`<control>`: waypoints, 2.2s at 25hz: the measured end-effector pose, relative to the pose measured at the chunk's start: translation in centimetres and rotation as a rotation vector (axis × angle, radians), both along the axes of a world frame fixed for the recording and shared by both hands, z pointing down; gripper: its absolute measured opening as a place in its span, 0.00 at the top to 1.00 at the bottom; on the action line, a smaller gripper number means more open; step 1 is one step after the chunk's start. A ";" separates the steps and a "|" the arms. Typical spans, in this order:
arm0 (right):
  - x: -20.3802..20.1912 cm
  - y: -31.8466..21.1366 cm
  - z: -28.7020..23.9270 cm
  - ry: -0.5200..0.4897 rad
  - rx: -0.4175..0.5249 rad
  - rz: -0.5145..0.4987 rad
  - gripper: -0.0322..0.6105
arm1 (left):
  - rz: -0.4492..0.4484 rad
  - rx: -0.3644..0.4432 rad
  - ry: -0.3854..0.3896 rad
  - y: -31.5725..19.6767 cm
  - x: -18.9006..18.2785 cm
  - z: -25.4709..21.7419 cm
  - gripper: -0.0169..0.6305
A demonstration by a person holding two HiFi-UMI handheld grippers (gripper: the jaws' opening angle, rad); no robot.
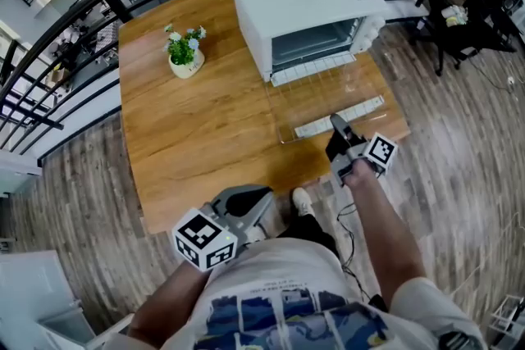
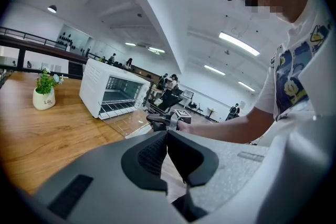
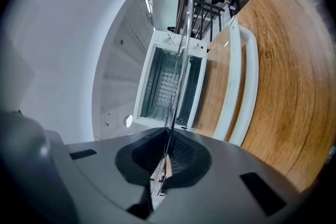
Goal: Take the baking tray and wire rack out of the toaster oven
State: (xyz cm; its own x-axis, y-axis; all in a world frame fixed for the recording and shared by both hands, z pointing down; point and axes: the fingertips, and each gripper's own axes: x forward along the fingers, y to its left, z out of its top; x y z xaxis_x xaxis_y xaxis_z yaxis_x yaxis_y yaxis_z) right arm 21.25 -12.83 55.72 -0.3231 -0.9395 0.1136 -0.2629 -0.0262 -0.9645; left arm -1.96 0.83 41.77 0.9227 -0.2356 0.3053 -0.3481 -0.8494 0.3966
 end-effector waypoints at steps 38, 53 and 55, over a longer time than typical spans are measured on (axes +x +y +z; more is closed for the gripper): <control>-22.1 1.2 1.3 -0.015 -0.042 -0.119 0.96 | -0.110 -0.014 0.011 5.4 -14.2 1.3 0.97; -29.0 -0.4 3.8 -0.052 -0.074 -0.185 0.96 | -0.209 -0.042 -0.004 5.7 -19.0 2.4 0.97; -29.5 -0.7 4.2 -0.056 -0.080 -0.189 0.96 | -0.218 -0.047 -0.007 5.6 -19.4 2.6 0.97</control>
State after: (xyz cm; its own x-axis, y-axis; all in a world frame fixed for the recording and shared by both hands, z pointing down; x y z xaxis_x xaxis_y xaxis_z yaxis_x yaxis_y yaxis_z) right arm -8.27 -13.49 59.97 -0.5008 -0.8502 0.1624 -0.2169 -0.0584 -0.9744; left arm -21.32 6.47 44.39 0.8491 -0.4149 0.3271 -0.5247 -0.7342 0.4308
